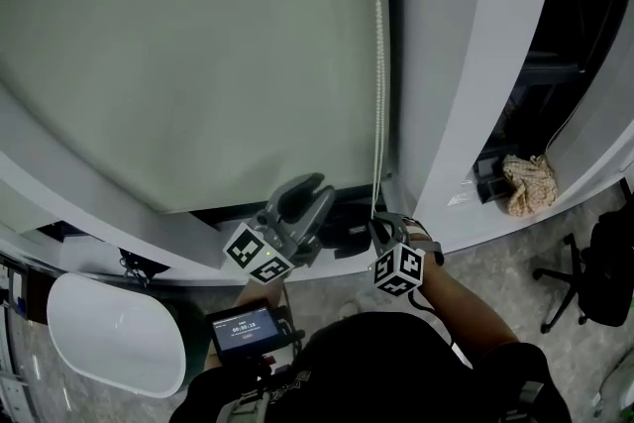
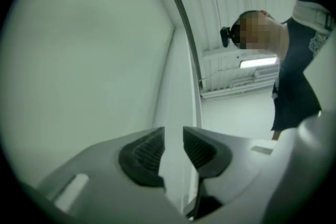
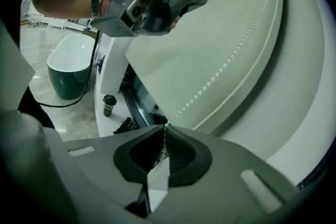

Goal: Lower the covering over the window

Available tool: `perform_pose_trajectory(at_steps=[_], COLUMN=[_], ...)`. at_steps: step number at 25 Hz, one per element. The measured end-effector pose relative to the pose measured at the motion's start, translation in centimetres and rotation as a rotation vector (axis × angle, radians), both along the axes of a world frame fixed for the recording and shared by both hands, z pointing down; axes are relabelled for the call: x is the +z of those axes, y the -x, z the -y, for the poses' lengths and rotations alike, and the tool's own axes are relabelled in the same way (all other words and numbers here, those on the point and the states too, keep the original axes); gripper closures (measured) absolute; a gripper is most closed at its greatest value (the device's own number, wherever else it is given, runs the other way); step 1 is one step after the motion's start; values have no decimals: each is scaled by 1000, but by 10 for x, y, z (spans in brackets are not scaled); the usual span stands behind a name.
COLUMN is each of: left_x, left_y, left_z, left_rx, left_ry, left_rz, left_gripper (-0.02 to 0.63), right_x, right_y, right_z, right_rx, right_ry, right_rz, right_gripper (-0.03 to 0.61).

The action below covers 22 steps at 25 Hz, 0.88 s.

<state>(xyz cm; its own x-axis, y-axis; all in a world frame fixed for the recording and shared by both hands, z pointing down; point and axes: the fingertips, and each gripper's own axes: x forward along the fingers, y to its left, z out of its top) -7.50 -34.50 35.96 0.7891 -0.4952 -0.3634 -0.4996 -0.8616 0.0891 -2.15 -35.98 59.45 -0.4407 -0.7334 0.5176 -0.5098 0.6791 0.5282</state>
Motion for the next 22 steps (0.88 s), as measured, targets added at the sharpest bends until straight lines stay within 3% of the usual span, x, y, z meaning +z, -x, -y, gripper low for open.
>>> perform_pose_trajectory(at_steps=[4, 8, 11, 16, 19, 22], left_x=[-24, -52, -67, -82, -92, -116], left_y=[-42, -61, -69, -94, -100, -92], left_z=[-5, -4, 0, -14, -17, -19], left_rx=[129, 139, 163, 249, 248, 234], left_ry=[-23, -112, -133, -173, -234, -291], left_rz=[-22, 18, -4, -24, 15, -11], left_gripper=[511, 511, 511, 503, 500, 500], right_x=[54, 141, 192, 195, 195, 197], right_y=[-7, -27, -34, -31, -32, -30], right_z=[-12, -60, -85, -88, -85, -84], right_rx=[-1, -60, -109, -106, -87, -88], right_ry=[100, 322, 366, 372, 367, 370], right_rz=[-94, -325, -440, -439, -432, -434], right_gripper=[561, 562, 561, 561, 561, 561])
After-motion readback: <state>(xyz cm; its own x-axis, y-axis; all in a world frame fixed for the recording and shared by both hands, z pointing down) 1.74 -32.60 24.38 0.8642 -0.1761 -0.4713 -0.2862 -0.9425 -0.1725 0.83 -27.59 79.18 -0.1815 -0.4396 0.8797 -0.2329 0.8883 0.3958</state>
